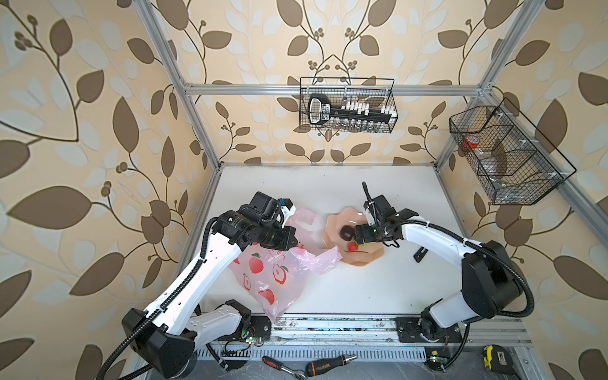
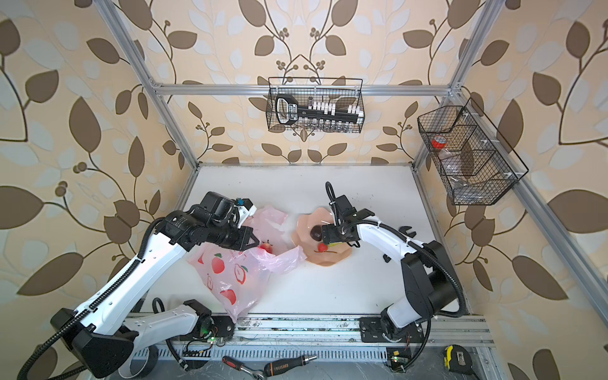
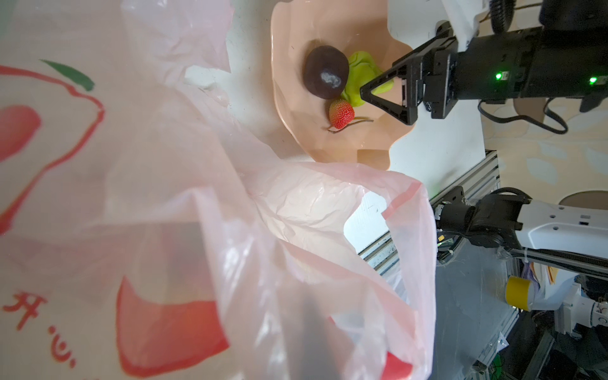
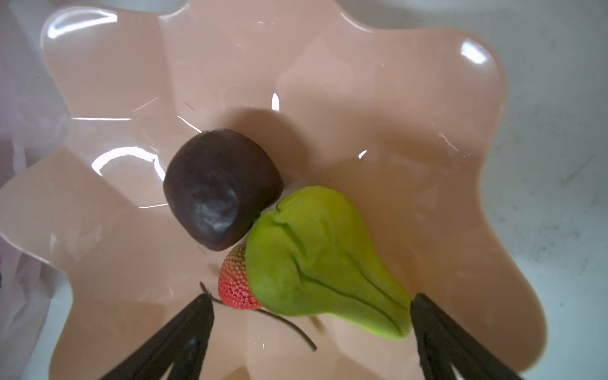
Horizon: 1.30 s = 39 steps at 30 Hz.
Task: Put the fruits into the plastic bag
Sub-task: 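Lower the right gripper onto the green pear and close on it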
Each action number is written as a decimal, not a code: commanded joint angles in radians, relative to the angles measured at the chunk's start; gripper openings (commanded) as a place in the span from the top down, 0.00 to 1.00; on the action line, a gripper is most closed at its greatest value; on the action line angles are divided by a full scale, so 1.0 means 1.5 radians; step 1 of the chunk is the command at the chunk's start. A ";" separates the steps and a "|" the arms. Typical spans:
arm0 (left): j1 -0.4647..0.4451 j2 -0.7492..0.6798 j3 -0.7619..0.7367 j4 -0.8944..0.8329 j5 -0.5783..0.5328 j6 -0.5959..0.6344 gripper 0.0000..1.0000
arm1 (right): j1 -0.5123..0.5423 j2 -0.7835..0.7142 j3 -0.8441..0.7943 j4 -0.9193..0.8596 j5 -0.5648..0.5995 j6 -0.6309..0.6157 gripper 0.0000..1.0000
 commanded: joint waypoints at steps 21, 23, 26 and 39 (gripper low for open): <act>0.003 0.009 0.031 0.003 0.002 0.019 1.00 | 0.040 0.101 0.044 -0.016 0.090 -0.046 0.27; 0.003 0.010 0.032 0.002 0.001 0.020 1.00 | 0.040 0.097 0.047 -0.017 0.092 -0.044 0.30; 0.003 0.011 0.035 -0.002 -0.001 0.022 1.00 | 0.040 0.080 0.049 -0.020 0.091 -0.037 0.35; 0.003 0.017 0.042 -0.003 0.000 0.027 1.00 | -0.003 -0.063 0.064 -0.039 0.030 0.031 0.46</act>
